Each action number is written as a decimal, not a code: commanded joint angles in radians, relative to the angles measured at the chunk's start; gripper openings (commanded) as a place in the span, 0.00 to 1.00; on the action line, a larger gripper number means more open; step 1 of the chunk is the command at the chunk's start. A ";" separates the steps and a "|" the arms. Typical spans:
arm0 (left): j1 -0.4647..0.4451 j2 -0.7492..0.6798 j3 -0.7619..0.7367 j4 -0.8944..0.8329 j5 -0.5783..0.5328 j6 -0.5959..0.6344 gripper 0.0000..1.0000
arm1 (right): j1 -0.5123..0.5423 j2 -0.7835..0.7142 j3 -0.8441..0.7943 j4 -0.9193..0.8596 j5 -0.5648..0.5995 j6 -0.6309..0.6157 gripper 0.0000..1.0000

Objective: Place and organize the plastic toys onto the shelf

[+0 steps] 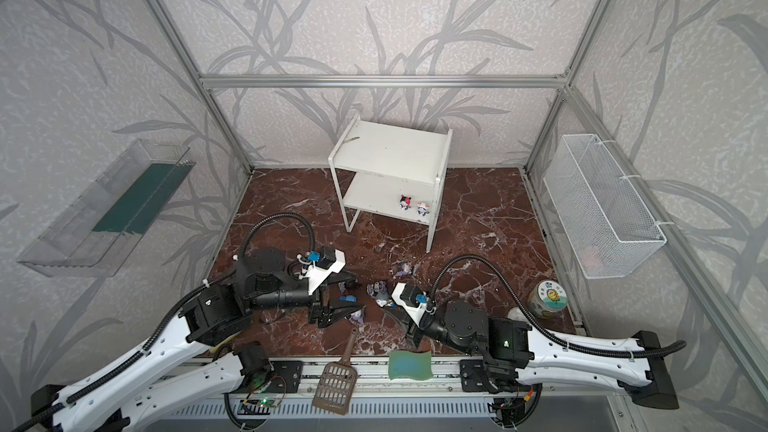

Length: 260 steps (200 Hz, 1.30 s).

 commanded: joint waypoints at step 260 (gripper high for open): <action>0.002 0.177 -0.001 0.288 0.193 -0.060 0.05 | -0.002 -0.058 -0.070 0.202 0.022 0.135 0.16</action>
